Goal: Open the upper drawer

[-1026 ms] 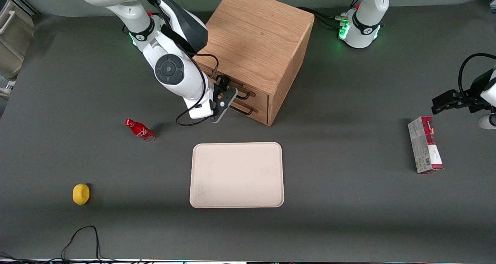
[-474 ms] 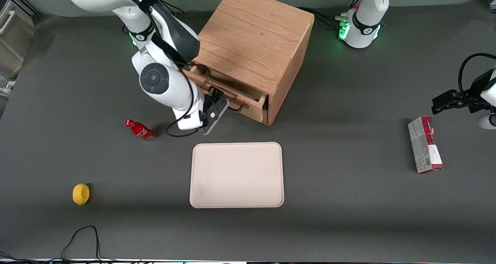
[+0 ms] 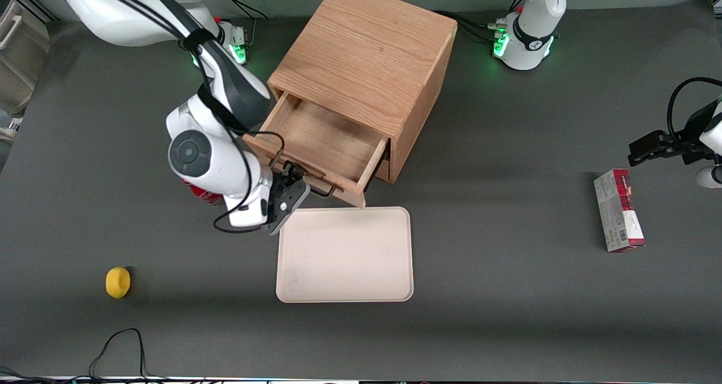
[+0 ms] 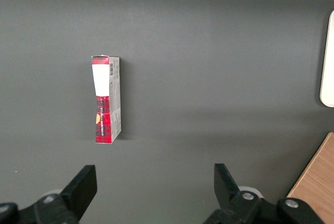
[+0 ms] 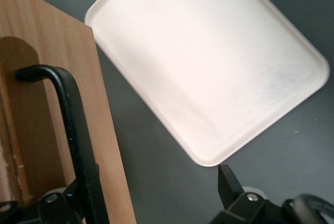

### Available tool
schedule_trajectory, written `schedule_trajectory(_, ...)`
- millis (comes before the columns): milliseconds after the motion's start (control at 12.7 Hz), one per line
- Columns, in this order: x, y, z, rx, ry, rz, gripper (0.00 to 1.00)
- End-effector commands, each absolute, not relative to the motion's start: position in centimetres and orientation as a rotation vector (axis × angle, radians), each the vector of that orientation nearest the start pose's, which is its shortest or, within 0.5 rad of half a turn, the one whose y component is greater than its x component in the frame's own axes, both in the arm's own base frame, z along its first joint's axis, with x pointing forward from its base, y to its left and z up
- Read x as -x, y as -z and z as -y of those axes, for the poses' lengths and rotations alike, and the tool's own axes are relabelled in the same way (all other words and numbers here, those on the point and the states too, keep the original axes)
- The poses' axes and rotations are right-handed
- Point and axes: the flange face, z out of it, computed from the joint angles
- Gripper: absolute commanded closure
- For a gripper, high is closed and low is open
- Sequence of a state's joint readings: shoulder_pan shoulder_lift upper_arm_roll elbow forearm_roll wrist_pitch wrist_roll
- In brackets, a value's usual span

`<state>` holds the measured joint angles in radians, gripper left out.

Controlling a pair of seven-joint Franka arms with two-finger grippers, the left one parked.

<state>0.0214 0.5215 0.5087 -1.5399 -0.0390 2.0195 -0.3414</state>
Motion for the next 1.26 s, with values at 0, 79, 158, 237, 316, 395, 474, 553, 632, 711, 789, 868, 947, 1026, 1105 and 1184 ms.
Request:
schedule_trajectory(0, -64.1, -39.4, -28.5, 2.699, 0.041, 1.182, 0.00)
schedule_trajectory(79, -64.4, -39.5, -28.0, 2.713, 0.045, 1.158, 0.00)
schedule_trajectory(158, -64.4, -39.8, -28.0, 2.713, 0.049, 1.147, 0.00)
schedule_trajectory(237, -64.4, -40.3, -27.8, 2.717, 0.055, 1.142, 0.00)
schedule_trajectory(316, -64.3, -40.8, -27.1, 2.726, 0.025, 1.137, 0.00)
schedule_trajectory(395, -64.0, -42.9, -26.3, 2.747, 0.009, 1.118, 0.00)
schedule_trajectory(474, -63.5, -45.5, -25.2, 2.805, -0.018, 1.028, 0.00)
schedule_trajectory(553, -63.3, -48.3, -23.0, 2.881, -0.029, 0.901, 0.00)
schedule_trajectory(632, -62.9, -50.5, -19.8, 2.967, -0.069, 0.737, 0.00)
schedule_trajectory(711, -63.2, -52.4, -14.9, 3.062, -0.070, 0.478, 0.00)
schedule_trajectory(789, -63.5, -53.2, -11.1, 3.106, -0.067, 0.329, 0.00)
schedule_trajectory(868, -62.8, -54.9, -8.7, 3.121, -0.072, 0.252, 0.00)
schedule_trajectory(947, -62.2, -55.5, -7.0, 3.138, -0.108, 0.163, 0.00)
schedule_trajectory(1026, -61.1, -56.8, -6.4, 3.161, -0.119, 0.001, 0.00)
schedule_trajectory(1105, -59.6, -57.7, -6.4, 3.169, -0.142, -0.150, 0.00)
schedule_trajectory(1184, -58.0, -57.7, -6.3, 3.180, -0.196, -0.258, 0.00)
